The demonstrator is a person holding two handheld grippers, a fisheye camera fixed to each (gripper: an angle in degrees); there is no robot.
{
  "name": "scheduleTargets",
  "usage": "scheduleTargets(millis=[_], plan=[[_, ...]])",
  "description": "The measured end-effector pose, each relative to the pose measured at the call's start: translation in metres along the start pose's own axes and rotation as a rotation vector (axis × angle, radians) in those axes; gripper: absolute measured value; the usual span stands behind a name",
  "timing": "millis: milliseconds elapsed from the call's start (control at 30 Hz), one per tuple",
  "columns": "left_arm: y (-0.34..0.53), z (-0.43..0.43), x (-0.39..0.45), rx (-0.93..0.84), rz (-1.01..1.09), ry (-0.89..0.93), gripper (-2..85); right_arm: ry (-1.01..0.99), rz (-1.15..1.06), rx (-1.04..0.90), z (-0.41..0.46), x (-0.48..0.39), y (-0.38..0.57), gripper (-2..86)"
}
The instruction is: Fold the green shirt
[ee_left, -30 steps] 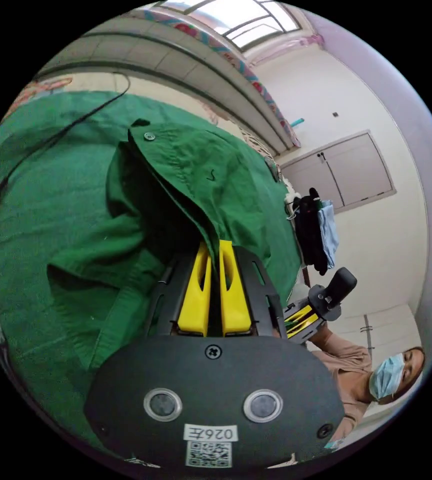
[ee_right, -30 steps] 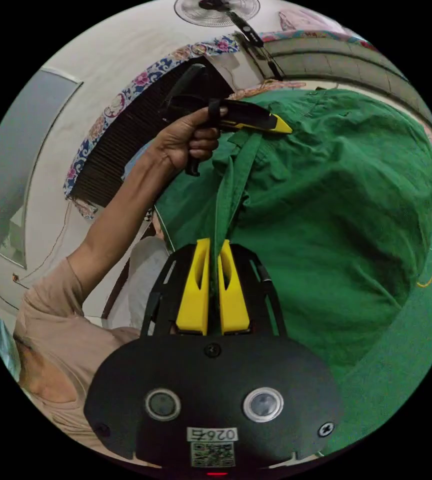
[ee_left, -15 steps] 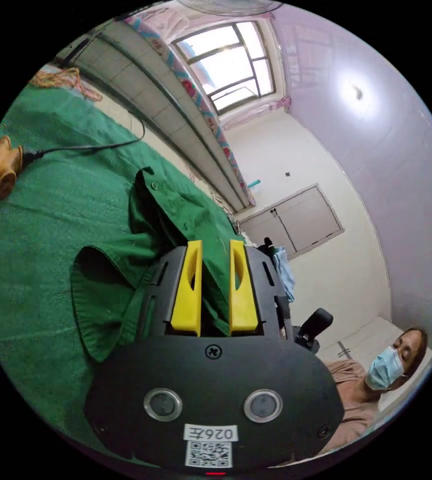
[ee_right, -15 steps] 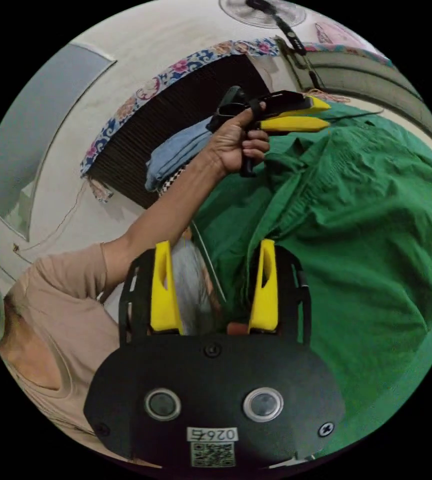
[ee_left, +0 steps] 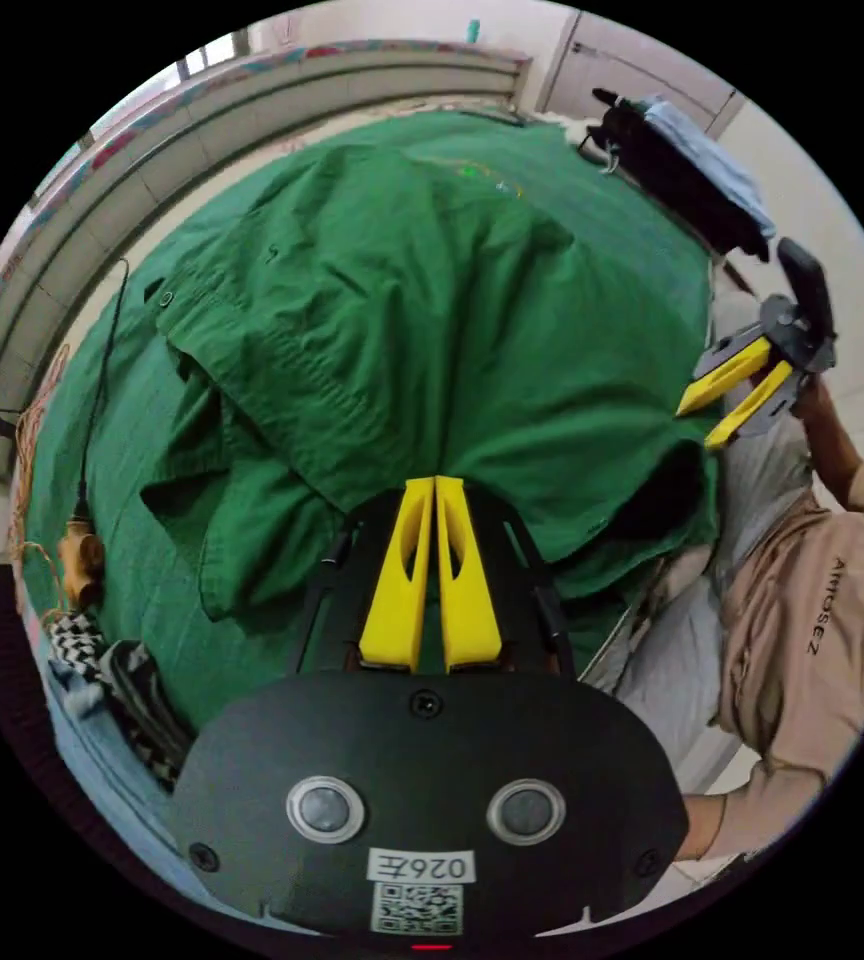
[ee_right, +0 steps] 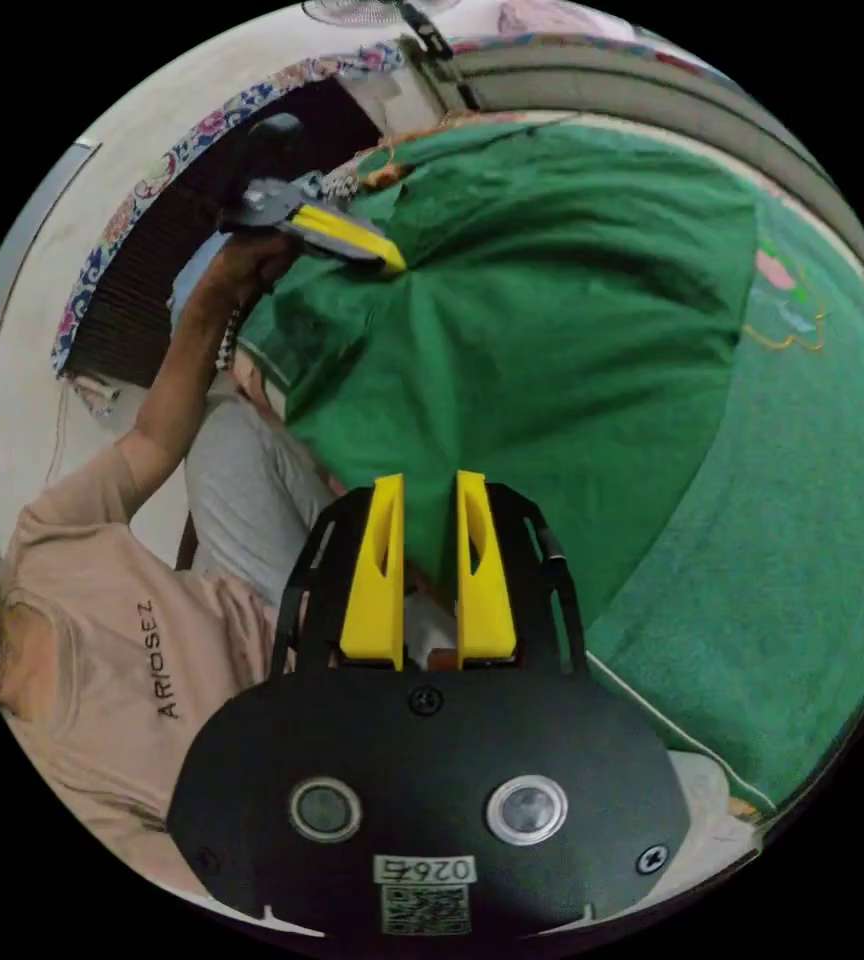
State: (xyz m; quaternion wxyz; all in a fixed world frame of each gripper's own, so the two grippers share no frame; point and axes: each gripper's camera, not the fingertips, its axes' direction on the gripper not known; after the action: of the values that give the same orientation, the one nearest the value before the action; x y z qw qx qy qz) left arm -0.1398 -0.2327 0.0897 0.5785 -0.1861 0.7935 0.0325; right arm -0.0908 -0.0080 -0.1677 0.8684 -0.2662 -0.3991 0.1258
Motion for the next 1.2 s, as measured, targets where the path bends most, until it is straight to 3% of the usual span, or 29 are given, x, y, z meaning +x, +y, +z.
scheduleTargets(millis=[67,133,267,300,367,433,500,600,733,800,1000,1133,1167,1200], plan=[[0.020,-0.012,-0.012,0.023,-0.164,0.098,-0.9,-0.018,-0.013,0.023,-0.007,-0.001,0.008,5.7],[0.034,-0.031,0.003,0.136,-0.158,0.088,-1.0,0.007,-0.026,0.070,-0.017,-0.004,0.015,3.5],[0.038,-0.063,0.082,0.384,0.131,0.147,-1.0,0.118,0.074,0.144,-0.030,0.014,0.019,1.0],[0.036,-0.059,0.093,0.360,0.172,0.138,-1.0,0.151,0.090,0.027,-0.016,0.023,0.016,0.4],[0.023,-0.021,0.128,0.031,0.292,0.036,-0.9,0.123,0.071,-0.091,-0.001,0.029,0.016,-0.3],[0.020,0.006,0.135,-0.142,0.280,-0.069,-0.8,0.097,0.063,-0.061,-0.008,0.030,0.021,-0.4],[0.018,0.009,0.137,-0.149,0.268,-0.053,-0.8,0.068,0.092,0.037,-0.026,0.036,0.033,0.4],[0.004,-0.020,0.131,-0.017,0.198,0.008,-0.8,0.014,0.204,0.126,-0.040,0.058,0.051,4.9],[-0.037,-0.069,0.145,0.397,0.239,0.134,-0.9,-0.047,0.295,0.176,-0.037,0.082,0.068,7.2],[-0.074,-0.062,0.158,0.472,0.222,0.108,-1.0,-0.101,0.322,0.185,-0.029,0.093,0.069,7.6],[-0.206,0.048,0.187,0.100,0.193,-0.198,-1.0,0.063,0.394,0.368,-0.053,0.087,0.098,10.6],[-0.238,0.094,0.177,0.037,0.125,-0.212,-1.0,0.026,0.374,0.199,-0.024,0.099,0.077,11.9],[-0.240,0.101,0.170,0.053,0.082,-0.209,-1.0,0.132,0.385,0.199,-0.024,0.096,0.075,5.6],[-0.240,0.105,0.166,0.059,0.054,-0.222,-1.0,0.098,0.315,0.176,-0.023,0.089,0.074,1.7]])
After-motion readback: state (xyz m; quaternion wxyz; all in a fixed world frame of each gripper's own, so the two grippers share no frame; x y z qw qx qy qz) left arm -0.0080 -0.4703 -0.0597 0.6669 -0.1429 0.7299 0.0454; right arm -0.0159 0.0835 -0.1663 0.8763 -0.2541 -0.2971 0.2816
